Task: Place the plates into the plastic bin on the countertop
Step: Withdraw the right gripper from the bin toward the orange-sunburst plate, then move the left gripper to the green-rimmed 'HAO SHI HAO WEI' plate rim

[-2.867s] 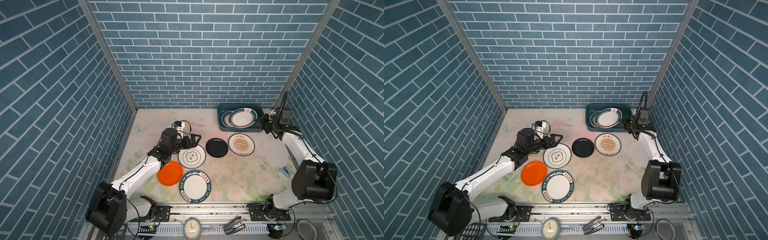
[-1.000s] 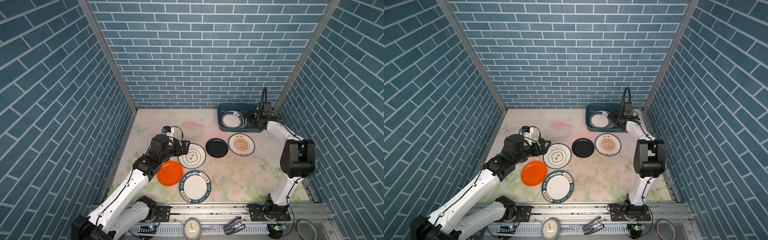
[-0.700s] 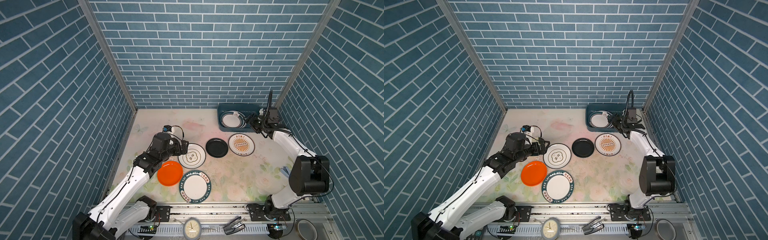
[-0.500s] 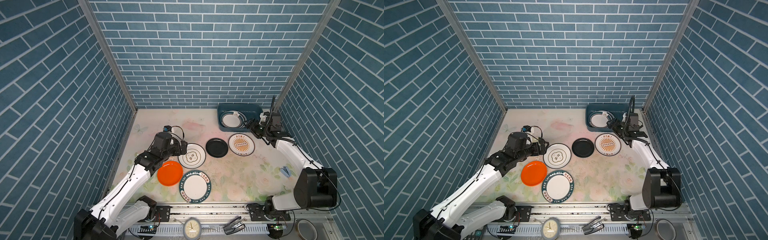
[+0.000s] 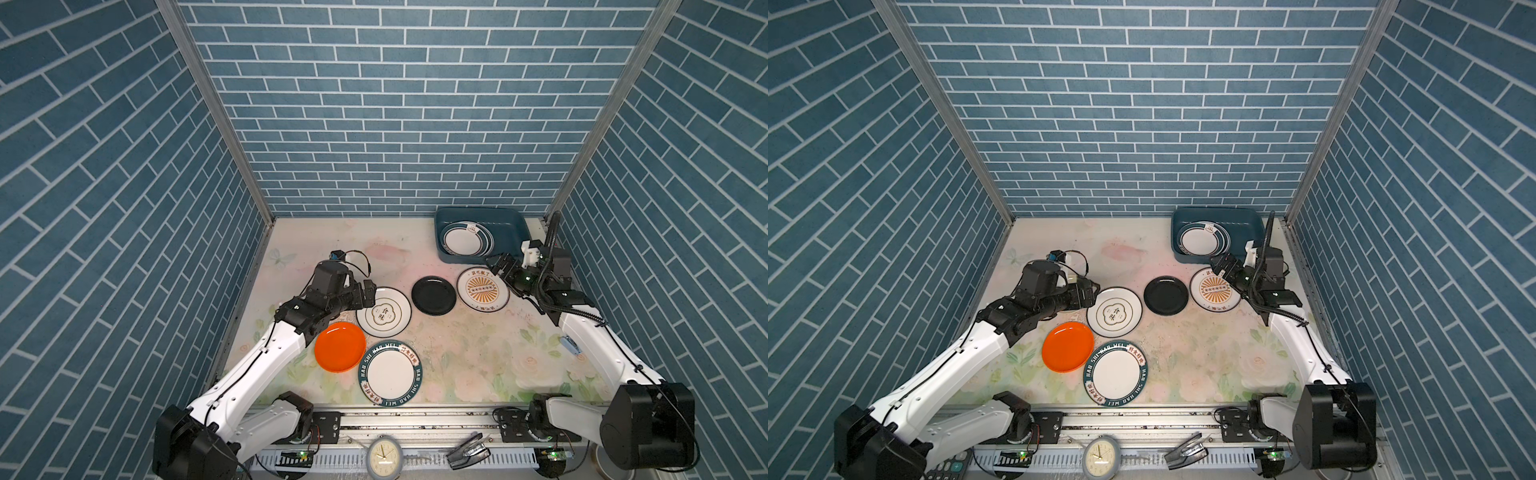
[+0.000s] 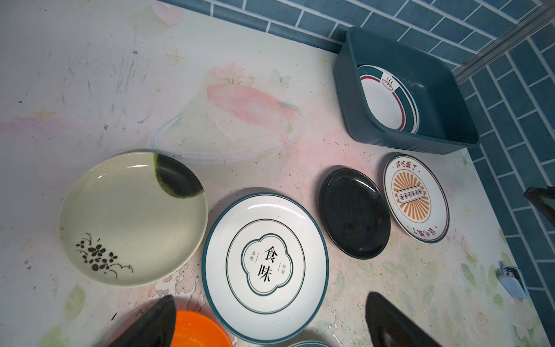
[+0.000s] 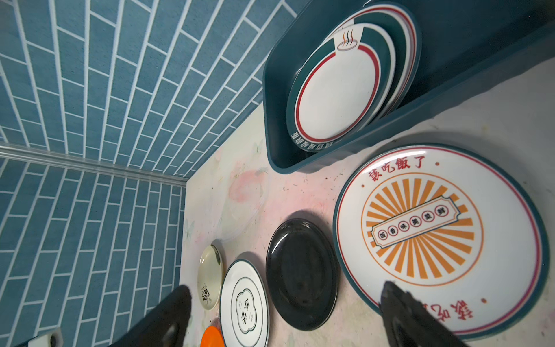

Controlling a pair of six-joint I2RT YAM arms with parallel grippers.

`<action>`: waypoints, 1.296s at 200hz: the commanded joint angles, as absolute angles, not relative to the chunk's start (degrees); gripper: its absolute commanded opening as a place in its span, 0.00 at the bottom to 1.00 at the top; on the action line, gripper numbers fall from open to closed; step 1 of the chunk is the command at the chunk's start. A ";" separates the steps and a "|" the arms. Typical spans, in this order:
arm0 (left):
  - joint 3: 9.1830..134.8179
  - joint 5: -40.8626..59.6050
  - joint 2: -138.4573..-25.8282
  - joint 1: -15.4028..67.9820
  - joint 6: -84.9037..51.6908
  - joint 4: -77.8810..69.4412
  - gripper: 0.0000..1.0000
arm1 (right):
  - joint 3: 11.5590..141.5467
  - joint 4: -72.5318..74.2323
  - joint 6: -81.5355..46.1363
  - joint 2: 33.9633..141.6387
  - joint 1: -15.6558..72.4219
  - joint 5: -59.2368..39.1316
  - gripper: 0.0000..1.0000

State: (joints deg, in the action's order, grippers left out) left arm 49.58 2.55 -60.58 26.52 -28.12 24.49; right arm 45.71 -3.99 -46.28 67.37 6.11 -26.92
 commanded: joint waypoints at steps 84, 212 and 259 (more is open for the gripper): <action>43.96 3.17 -52.27 26.27 -36.84 42.14 1.00 | 43.68 1.80 -49.00 59.40 8.00 -35.08 0.99; 27.64 14.70 -47.31 27.34 -47.73 29.90 0.90 | 43.63 0.53 -46.34 63.14 8.44 -36.18 0.99; 26.91 13.89 -49.11 31.59 -48.20 29.09 0.73 | 45.55 -2.58 -44.86 64.42 8.40 -34.90 0.99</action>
State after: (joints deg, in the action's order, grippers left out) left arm 27.35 14.11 -48.10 29.45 -47.44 30.72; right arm 43.27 -0.32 -47.53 63.77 8.16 -35.18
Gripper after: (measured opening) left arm 0.739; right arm 0.987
